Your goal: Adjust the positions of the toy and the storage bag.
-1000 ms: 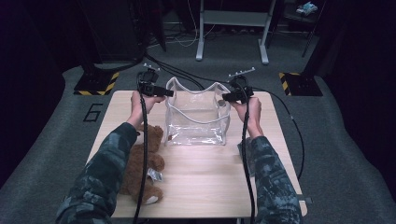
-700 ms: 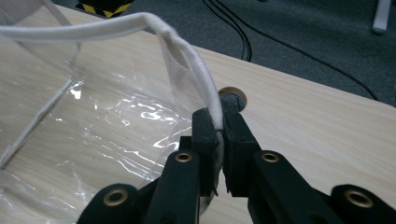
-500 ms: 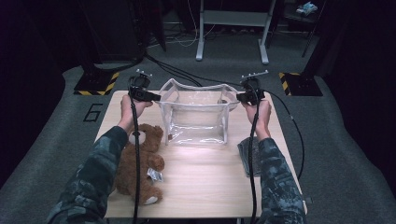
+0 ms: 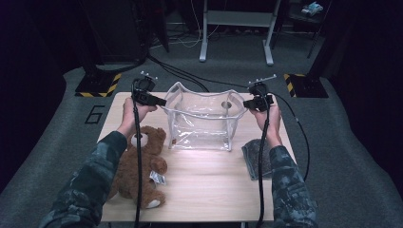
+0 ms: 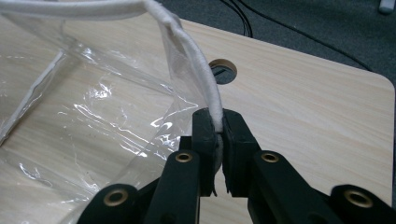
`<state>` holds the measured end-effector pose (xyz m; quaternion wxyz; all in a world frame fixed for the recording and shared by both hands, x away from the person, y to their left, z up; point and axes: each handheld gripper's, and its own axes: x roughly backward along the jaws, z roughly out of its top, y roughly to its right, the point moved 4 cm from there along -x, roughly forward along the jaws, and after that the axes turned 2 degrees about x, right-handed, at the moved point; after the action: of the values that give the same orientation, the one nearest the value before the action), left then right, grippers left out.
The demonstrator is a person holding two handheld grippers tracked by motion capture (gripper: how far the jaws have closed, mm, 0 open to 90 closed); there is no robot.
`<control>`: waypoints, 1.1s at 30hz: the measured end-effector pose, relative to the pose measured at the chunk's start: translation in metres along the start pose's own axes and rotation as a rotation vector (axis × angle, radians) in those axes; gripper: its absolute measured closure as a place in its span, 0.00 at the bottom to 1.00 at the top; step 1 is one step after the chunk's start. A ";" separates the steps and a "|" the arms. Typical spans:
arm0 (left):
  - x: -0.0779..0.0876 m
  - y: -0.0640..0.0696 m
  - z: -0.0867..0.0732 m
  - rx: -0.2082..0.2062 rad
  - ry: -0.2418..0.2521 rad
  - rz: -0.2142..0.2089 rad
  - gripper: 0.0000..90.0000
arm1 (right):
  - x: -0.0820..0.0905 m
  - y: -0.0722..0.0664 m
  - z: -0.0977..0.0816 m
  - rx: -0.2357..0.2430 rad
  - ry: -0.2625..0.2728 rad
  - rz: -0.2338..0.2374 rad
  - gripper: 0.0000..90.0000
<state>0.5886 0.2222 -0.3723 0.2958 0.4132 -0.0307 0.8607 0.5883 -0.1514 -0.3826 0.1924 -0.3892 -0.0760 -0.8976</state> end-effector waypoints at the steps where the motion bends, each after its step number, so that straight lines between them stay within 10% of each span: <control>1: -0.001 -0.003 -0.001 0.008 0.002 0.000 0.94 | 0.002 -0.001 -0.001 0.012 0.004 -0.006 0.95; 12: -0.007 -0.010 -0.004 0.064 0.000 -0.019 0.82 | -0.008 -0.010 0.000 0.016 0.072 0.007 0.88; 22: 0.011 -0.018 -0.009 0.118 0.098 -0.005 0.29 | 0.020 -0.012 -0.008 0.042 0.160 0.009 0.22; 33: 0.036 -0.019 -0.023 0.105 0.141 0.054 0.10 | 0.054 -0.014 -0.072 0.070 0.169 0.006 0.02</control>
<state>0.5652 0.2621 -0.3646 0.2518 0.3656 0.0240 0.8958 0.5009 -0.1752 -0.3925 0.2142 -0.3051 -0.0898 -0.9236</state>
